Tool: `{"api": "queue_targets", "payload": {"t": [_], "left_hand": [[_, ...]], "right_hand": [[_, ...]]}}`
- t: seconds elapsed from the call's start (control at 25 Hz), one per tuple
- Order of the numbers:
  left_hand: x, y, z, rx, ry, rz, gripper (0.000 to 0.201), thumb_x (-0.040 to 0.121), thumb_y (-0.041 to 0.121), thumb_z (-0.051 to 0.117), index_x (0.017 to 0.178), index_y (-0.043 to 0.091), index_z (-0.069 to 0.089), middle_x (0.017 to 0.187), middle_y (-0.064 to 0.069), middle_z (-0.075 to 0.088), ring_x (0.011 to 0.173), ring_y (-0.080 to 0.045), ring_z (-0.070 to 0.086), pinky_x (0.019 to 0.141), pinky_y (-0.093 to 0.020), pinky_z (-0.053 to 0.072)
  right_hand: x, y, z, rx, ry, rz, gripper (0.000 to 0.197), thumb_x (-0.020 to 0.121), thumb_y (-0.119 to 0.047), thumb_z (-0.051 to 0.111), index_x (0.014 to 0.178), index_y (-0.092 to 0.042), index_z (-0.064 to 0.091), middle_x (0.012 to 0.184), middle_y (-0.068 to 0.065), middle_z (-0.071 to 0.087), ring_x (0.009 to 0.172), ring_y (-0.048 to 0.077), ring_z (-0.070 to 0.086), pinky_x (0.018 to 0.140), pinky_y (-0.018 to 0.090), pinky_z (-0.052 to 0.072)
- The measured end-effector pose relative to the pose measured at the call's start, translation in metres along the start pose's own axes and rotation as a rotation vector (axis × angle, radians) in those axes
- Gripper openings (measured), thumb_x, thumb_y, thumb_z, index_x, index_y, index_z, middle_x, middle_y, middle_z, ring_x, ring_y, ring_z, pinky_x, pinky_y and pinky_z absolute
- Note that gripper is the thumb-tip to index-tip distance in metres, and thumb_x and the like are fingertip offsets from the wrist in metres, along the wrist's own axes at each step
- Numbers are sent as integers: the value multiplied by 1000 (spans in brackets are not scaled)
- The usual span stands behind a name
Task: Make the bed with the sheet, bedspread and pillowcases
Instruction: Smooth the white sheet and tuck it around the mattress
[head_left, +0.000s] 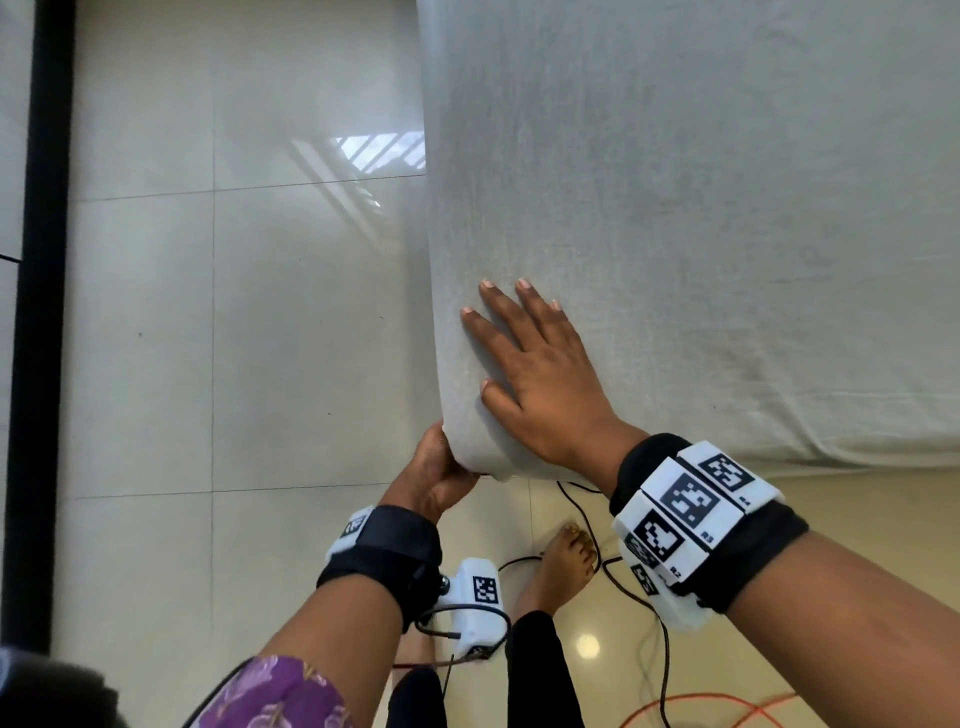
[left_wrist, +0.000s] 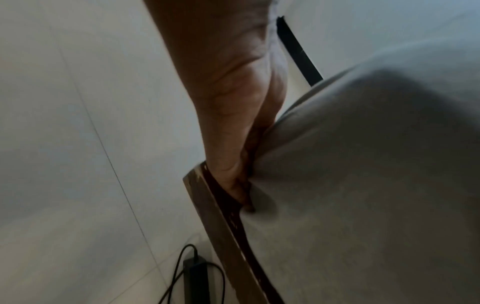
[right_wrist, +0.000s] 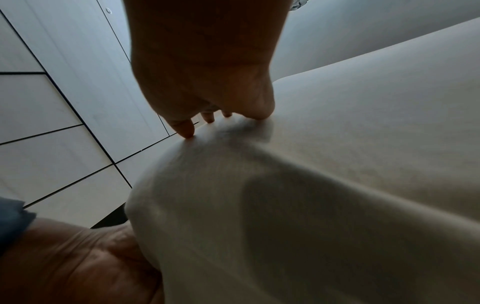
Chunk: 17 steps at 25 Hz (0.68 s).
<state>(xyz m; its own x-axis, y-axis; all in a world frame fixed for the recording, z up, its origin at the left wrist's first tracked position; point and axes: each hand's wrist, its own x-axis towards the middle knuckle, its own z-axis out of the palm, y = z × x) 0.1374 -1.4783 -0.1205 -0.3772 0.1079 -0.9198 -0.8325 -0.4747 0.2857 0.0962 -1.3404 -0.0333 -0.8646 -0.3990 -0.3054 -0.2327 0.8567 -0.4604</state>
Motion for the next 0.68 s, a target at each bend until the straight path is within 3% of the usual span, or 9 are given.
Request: {"api": "queue_targets", "payload": {"t": [0.12,0.24,0.28,0.36,0.44,0.56,0.64,0.68], "left_hand": [[13,10,-5,219,-35,-76,37,98,28,52,126,4,56,105,-20,66,85,-37,65,60,-44,54],[21,9,-1,243,106,-86,37,93,23,61,123,2,56,106,-23,62,87,-42,61,53,-45,53],[17,8,2,220,214,-52,28,93,18,60,115,1,58,99,-20,61,82,-37,59,50,-39,53],[10,5,3,264,414,74,10,92,11,59,84,6,61,76,-9,57,66,-26,52,46,-25,47],[3,6,-5,381,580,240,19,85,7,65,67,9,59,62,-4,54,51,-21,51,36,-19,42],[3,7,-10,369,569,300,12,82,0,67,72,3,62,59,-3,55,32,-3,49,32,-14,38],[-1,3,-7,377,466,258,6,88,2,61,85,-1,65,56,-2,57,37,-6,50,36,-17,39],[-4,1,-3,330,375,222,13,94,12,56,88,4,64,58,-3,61,45,-12,54,42,-19,42]], "right_hand": [[-1,2,0,6,14,-16,72,83,-45,16,152,-26,14,161,-2,0,147,21,-10,118,38,-9],[-2,5,-8,36,-27,-34,75,79,-46,13,152,-28,15,161,-4,0,147,19,-10,118,36,-9],[-2,7,-11,44,-38,-41,76,78,-47,13,152,-28,15,161,-5,0,147,19,-11,119,36,-8],[-2,9,-14,60,-53,-54,76,78,-48,13,152,-29,16,161,-5,0,147,18,-10,119,37,-6],[-2,10,-14,69,-53,-56,76,78,-48,13,152,-29,16,161,-5,1,147,18,-10,120,38,-5],[-2,9,-10,76,-41,-50,75,79,-48,14,151,-29,17,161,-5,1,147,18,-10,120,39,-5],[-3,8,-10,98,-32,-50,70,83,-44,21,151,-28,18,161,-5,1,147,18,-10,119,38,-6],[-3,9,-11,116,-32,-49,68,85,-39,26,151,-28,19,161,-5,2,147,17,-10,119,37,-7]]}}
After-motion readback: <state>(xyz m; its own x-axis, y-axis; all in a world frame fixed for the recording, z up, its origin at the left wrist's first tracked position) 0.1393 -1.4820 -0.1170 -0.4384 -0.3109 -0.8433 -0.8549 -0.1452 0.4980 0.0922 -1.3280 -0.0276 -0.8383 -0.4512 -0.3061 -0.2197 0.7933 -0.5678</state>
